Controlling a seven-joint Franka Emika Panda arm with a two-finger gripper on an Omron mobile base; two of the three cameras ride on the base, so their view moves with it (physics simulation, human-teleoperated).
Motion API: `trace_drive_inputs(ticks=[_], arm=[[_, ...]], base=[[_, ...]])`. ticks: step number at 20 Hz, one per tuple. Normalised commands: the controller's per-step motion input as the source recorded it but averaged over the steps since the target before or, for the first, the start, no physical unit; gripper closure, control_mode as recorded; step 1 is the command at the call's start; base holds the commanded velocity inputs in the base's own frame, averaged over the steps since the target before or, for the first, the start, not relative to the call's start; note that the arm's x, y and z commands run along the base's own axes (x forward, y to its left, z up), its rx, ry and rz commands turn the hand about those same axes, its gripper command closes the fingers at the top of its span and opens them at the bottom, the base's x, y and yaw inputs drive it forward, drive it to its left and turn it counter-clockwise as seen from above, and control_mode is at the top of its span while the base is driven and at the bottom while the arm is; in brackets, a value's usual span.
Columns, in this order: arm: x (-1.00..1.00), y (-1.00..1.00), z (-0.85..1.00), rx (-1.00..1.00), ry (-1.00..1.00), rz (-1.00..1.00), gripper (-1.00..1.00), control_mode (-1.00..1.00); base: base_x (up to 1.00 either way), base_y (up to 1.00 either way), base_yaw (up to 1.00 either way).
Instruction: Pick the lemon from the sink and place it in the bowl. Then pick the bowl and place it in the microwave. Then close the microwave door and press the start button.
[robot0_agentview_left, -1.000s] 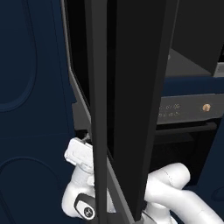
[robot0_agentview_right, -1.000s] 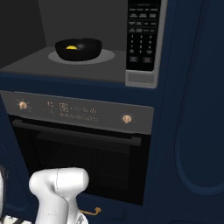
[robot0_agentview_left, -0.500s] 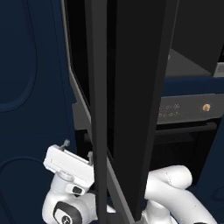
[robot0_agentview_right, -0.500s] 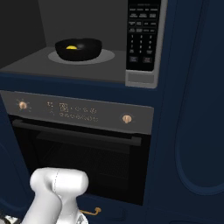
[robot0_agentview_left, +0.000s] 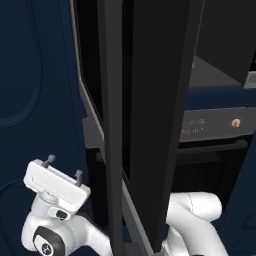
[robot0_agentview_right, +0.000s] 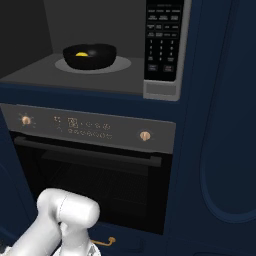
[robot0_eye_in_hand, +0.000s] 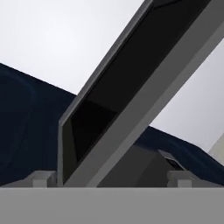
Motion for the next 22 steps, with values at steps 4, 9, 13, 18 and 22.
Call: trace_drive_inputs(ticks=[4, 9, 13, 18, 22], arm=[[-0.11, 0.11, 0.37, 0.06, -0.13, 0.00, -1.00, -1.00], [-0.31, 0.00, 0.37, 0.08, -0.20, 0.00, -1.00, -1.00], [-0.41, 0.00, 0.44, 0.10, -0.17, 0.03, -1.00, -1.00], [-0.39, -0.09, 0.41, 0.16, -0.11, 0.03, -1.00, -1.00], [-0.42, -0.34, 0.25, 0.20, -0.14, 0.12, -1.00, -1.00]], base=[[0.00, 0.00, 0.00], [0.00, 0.00, 0.00], [0.00, 0.00, 0.00], [0.00, 0.00, 0.00], [0.00, 0.00, 0.00]])
